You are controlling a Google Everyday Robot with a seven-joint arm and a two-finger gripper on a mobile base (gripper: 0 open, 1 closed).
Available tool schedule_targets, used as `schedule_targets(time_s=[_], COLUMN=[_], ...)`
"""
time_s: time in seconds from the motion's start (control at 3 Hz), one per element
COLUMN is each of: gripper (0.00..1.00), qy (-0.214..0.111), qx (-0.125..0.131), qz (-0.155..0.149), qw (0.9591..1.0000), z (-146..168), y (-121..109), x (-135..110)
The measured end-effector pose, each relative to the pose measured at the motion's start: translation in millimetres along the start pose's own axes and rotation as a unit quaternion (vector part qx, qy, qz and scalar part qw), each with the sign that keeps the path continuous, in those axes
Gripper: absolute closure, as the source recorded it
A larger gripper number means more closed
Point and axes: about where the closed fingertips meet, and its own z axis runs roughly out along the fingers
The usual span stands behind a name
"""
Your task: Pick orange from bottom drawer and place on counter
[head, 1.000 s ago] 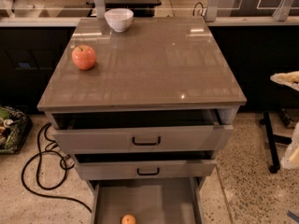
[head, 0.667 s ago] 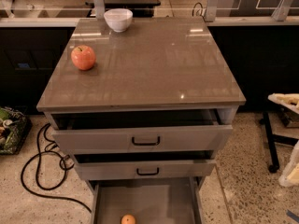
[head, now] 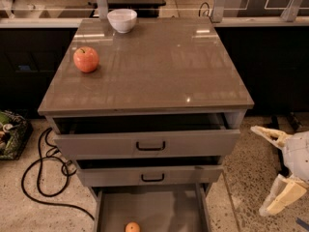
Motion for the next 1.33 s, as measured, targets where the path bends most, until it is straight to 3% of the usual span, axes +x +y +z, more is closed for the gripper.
schedule_targets(time_s=[0.33, 0.67, 1.33], gripper=[0.0, 0.0, 0.0], qy=[0.0, 0.014, 0.047], qx=[0.0, -0.01, -0.044], qz=[0.0, 0.004, 0.046], qw=[1.0, 0.9998, 0.9969], z=[0.0, 23.2, 115.4], y=[0.0, 5.1, 58.6], x=[-0.1, -3.9, 11.2])
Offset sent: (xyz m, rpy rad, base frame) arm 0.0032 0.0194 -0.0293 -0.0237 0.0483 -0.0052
